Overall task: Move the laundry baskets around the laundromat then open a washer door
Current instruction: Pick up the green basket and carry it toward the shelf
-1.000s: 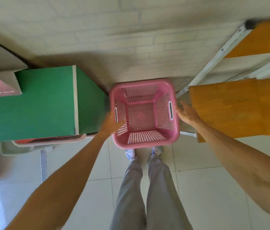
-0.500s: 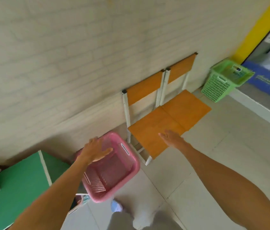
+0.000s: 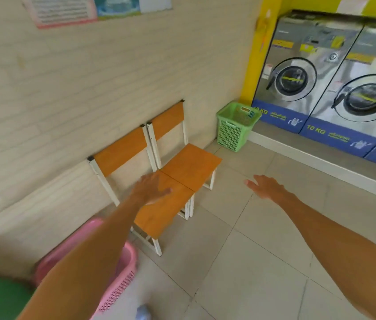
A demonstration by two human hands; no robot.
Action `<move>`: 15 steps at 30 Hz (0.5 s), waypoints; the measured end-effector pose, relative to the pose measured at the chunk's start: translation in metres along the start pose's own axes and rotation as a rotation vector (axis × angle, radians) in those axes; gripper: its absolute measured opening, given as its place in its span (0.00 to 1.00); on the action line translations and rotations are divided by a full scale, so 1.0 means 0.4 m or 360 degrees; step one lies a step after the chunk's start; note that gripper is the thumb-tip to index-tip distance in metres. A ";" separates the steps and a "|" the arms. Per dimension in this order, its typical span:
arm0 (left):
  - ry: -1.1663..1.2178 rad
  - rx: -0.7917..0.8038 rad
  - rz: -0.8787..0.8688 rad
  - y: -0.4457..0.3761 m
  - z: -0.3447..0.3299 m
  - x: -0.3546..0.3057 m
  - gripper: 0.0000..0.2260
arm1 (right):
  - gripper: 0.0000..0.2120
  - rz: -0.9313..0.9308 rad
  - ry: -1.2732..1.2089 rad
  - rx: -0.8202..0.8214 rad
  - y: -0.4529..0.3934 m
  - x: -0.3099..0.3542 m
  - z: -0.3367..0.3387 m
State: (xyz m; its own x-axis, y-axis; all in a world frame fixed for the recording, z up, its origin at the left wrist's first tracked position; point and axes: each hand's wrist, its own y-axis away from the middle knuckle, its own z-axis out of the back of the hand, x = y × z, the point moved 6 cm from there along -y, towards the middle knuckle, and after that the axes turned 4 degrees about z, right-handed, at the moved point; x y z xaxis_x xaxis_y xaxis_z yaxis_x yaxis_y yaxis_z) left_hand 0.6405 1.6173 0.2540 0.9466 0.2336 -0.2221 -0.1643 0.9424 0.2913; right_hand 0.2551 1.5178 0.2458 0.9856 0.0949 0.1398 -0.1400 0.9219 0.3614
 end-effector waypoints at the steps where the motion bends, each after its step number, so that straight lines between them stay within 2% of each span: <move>1: -0.0021 0.0002 -0.0045 -0.005 -0.006 -0.058 0.40 | 0.37 0.0004 0.0001 -0.0010 0.009 -0.051 0.012; 7: -0.0060 0.0071 -0.0181 -0.077 -0.039 -0.312 0.42 | 0.37 -0.0076 -0.0079 -0.0076 -0.002 -0.294 0.073; 15: -0.0110 0.0108 -0.0170 -0.286 -0.065 -0.467 0.45 | 0.38 -0.0061 -0.0108 -0.0083 -0.177 -0.458 0.127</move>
State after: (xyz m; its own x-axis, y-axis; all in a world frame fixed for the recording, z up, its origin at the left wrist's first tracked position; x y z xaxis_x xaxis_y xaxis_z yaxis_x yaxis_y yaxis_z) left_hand 0.4755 1.4721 0.2382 0.9750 0.1136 -0.1909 -0.0447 0.9421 0.3323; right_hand 0.0796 1.4162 0.2415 0.9812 0.0348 0.1896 -0.0951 0.9429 0.3192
